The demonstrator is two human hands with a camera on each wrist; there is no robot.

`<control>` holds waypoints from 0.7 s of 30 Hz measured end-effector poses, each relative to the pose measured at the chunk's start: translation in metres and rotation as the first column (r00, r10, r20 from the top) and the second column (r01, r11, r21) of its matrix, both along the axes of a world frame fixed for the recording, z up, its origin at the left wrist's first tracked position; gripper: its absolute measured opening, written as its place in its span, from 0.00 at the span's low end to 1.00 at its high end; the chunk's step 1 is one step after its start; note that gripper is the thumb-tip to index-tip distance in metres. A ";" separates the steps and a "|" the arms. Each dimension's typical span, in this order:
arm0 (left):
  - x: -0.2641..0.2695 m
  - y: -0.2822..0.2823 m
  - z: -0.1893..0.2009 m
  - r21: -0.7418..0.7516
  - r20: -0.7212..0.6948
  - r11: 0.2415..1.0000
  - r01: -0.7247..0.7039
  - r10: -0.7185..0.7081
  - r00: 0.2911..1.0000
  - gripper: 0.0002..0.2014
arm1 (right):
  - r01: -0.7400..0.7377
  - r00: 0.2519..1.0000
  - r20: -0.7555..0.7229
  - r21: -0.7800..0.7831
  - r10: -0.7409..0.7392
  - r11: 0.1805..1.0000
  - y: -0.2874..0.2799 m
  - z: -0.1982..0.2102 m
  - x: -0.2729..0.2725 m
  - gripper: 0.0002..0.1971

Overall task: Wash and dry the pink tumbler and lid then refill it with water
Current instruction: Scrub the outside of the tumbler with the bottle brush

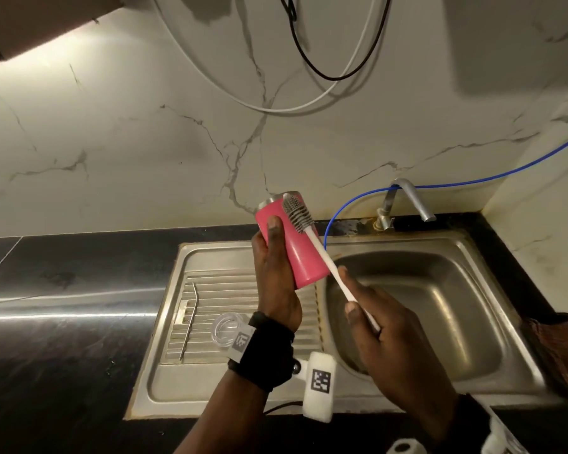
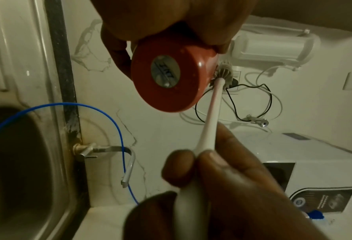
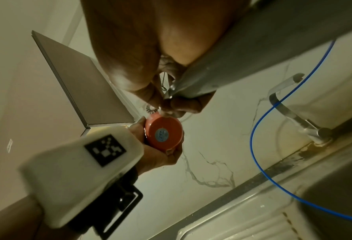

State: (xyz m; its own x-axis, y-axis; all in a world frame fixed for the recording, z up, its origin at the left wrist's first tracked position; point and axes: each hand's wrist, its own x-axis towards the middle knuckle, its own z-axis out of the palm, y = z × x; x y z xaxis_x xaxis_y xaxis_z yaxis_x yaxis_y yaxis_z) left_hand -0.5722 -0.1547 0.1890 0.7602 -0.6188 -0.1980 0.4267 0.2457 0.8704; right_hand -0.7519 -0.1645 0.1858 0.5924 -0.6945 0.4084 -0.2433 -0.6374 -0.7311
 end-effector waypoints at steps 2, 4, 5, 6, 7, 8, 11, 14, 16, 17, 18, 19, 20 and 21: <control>0.002 -0.002 0.005 -0.025 -0.026 1.000 -0.019 0.018 1.000 0.23 | -0.028 1.000 -0.009 -0.019 0.028 0.999 0.002 0.000 0.001 0.28; 0.010 -0.004 0.013 -0.030 -0.043 0.998 -0.063 0.062 0.997 0.21 | -0.067 0.997 -0.044 -0.008 0.067 0.998 0.007 -0.005 -0.007 0.31; 0.014 -0.004 0.017 -0.029 -0.042 0.996 -0.083 0.082 0.996 0.21 | -0.080 0.995 -0.062 -0.010 0.079 0.997 0.011 -0.008 -0.013 0.31; 0.017 -0.004 0.020 -0.024 -0.041 0.995 -0.093 0.092 0.995 0.22 | -0.087 0.993 -0.076 -0.026 0.085 0.996 0.014 -0.011 -0.019 0.29; 0.019 -0.003 0.023 -0.014 -0.047 0.995 -0.097 0.096 0.994 0.23 | -0.090 0.992 -0.093 -0.041 0.086 0.995 0.015 -0.013 -0.025 0.28; 0.020 -0.004 0.023 -0.003 -0.063 0.995 -0.103 0.103 0.993 0.23 | -0.094 0.990 -0.110 -0.051 0.088 0.994 0.016 -0.014 -0.029 0.28; 0.024 -0.005 0.024 0.019 -0.123 0.987 -0.160 0.161 0.979 0.25 | -0.120 0.985 -0.134 -0.063 0.111 0.991 0.018 -0.014 -0.035 0.28; 0.021 -0.008 0.022 0.032 -0.115 0.987 -0.159 0.162 0.980 0.23 | -0.109 0.985 -0.143 -0.059 0.099 0.992 0.017 -0.013 -0.028 0.27; 0.012 -0.010 0.018 0.049 -0.105 0.991 -0.122 0.126 0.986 0.22 | -0.081 0.989 -0.131 -0.042 0.075 0.996 0.013 -0.012 -0.017 0.29; 0.008 -0.010 0.015 0.045 -0.108 0.993 -0.107 0.112 0.988 0.24 | -0.076 0.990 -0.118 -0.020 0.073 0.997 0.011 -0.011 -0.012 0.30; 0.006 -0.010 0.012 0.033 -0.111 0.994 -0.100 0.103 0.988 0.26 | -0.078 0.991 -0.111 -0.003 0.077 0.997 0.011 -0.010 -0.010 0.31; 0.007 -0.010 0.011 0.024 -0.115 0.995 -0.099 0.101 0.988 0.27 | -0.082 0.990 -0.111 -0.001 0.082 0.997 0.011 -0.011 -0.011 0.31; 0.009 -0.009 0.012 0.017 -0.120 0.994 -0.106 0.107 0.987 0.28 | -0.088 0.989 -0.119 -0.008 0.086 0.996 0.012 -0.012 -0.017 0.30; 0.014 -0.008 0.014 0.008 -0.127 0.993 -0.118 0.118 0.985 0.28 | -0.098 0.987 -0.126 -0.016 0.095 0.995 0.013 -0.013 -0.024 0.28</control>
State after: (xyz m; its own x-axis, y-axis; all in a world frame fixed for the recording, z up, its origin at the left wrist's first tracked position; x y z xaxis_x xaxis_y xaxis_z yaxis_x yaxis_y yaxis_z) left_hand -0.5583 -0.1625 0.2032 0.7966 -0.5260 -0.2979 0.5015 0.3001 0.8114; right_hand -0.7761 -0.1511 0.1732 0.7036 -0.6230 0.3418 -0.2684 -0.6783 -0.6840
